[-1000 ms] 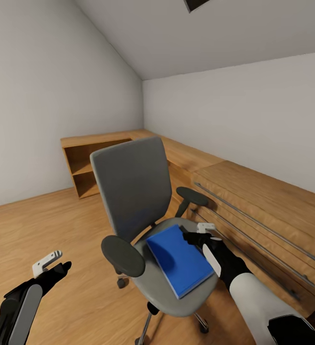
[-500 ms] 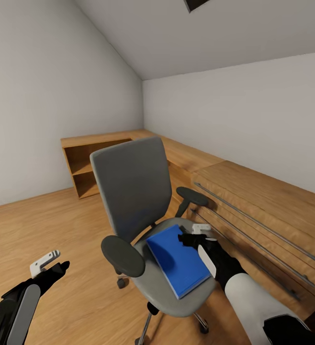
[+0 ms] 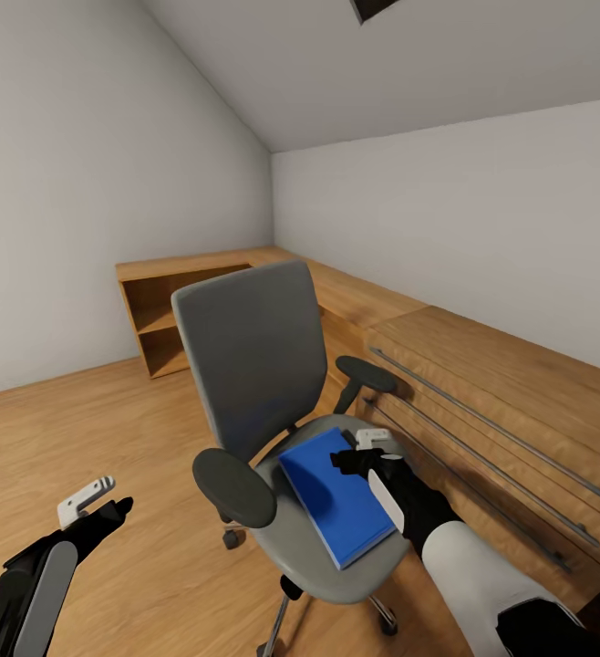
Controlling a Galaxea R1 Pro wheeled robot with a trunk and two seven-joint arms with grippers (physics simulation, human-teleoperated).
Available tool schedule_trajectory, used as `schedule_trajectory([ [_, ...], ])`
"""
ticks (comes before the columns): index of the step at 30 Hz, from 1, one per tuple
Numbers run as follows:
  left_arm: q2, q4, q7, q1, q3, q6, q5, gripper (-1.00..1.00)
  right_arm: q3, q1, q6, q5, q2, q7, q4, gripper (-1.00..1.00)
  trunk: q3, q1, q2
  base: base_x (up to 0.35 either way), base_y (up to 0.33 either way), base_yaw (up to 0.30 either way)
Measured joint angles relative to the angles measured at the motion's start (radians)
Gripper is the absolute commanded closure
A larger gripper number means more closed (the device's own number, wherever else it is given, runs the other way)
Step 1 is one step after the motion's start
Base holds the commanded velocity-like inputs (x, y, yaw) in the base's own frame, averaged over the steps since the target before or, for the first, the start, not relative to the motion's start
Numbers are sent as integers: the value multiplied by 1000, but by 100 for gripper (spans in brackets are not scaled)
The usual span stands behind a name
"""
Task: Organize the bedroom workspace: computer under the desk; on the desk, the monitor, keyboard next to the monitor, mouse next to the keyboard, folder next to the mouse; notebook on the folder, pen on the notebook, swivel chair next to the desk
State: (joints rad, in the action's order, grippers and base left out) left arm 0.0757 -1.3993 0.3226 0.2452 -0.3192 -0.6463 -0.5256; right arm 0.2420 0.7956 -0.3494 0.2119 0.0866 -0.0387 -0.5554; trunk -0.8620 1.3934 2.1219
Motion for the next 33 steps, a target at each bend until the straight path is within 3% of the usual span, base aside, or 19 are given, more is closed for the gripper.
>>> schedule_trajectory([
  [22,-1,0,0,0,0,-1,1,-100,-11,0,-26,2,-7,-7,-1,-100,0,0,0,0,0,0],
  [33,-1,0,-1,0,0,1,1,-100,-15,0,-29,3,-7,-49,0,-100,0,0,0,0,0,0],
])
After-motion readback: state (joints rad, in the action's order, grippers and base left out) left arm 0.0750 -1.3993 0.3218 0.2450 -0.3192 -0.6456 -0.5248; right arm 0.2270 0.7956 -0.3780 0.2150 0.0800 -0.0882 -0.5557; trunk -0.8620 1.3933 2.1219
